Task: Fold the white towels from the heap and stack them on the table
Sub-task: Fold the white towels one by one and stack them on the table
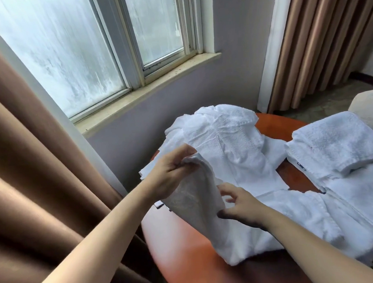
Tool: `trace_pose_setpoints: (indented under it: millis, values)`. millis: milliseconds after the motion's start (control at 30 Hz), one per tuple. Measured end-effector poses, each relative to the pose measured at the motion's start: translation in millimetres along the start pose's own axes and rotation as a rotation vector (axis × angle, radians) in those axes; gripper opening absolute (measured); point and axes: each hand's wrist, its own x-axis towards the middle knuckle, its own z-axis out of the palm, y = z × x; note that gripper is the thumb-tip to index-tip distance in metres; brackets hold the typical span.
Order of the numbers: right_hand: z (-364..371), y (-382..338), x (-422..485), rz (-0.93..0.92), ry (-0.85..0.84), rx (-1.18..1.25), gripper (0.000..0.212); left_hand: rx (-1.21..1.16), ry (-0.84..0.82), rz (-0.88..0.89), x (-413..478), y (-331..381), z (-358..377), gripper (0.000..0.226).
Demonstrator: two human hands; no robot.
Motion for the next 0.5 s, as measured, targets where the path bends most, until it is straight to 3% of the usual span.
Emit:
trace_pose_setpoints:
  millis: [167,300,367,500]
  values:
    - [-1,-10,1,0.054,-0.143,-0.026,0.013,-0.005,-0.017,-0.011,2,-5,-9,0.010]
    - [-20,3,8,0.205,-0.300,-0.487,0.029,-0.021,-0.059,-0.035,1,-6,-11,0.012]
    - [-28,15,11,0.234,-0.229,-0.565,0.034,-0.065,-0.068,-0.055,1,-5,-12,0.014]
    - [-34,34,16,0.209,0.009,-0.412,0.020,-0.100,-0.120,-0.133,2,-5,-14,0.010]
